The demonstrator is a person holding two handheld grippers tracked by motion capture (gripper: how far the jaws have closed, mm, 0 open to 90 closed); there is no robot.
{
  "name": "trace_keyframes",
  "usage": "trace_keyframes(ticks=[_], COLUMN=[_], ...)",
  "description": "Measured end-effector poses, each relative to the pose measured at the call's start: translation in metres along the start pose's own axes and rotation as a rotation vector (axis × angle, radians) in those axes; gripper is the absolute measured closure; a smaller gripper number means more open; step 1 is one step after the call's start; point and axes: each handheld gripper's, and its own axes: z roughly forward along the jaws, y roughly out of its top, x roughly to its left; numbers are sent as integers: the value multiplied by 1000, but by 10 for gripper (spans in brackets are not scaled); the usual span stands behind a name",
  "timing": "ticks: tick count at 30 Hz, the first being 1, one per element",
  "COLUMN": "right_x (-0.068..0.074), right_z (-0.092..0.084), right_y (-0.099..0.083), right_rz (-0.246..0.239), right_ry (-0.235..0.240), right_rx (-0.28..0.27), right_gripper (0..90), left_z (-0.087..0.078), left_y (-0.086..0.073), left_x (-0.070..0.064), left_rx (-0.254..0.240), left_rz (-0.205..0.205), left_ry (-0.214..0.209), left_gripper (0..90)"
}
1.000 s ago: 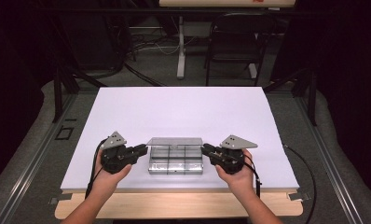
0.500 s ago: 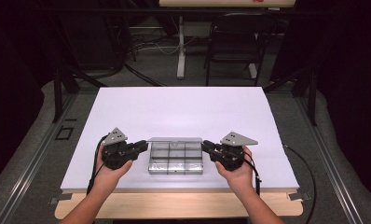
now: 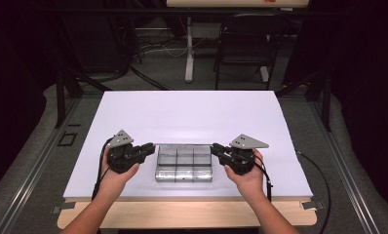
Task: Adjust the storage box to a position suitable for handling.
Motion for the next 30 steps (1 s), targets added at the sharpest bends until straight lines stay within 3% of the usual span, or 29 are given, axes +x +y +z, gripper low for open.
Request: trace_keyframes(ticks=[30], right_x=[-6], right_z=[7], right_y=[10], right_rz=[16], right_ry=[-9], right_rx=[-1], right_gripper=[789], left_z=[6], left_y=[10], left_x=[7], left_rx=[-10], left_rz=[-22], left_ry=[6], left_gripper=[799])
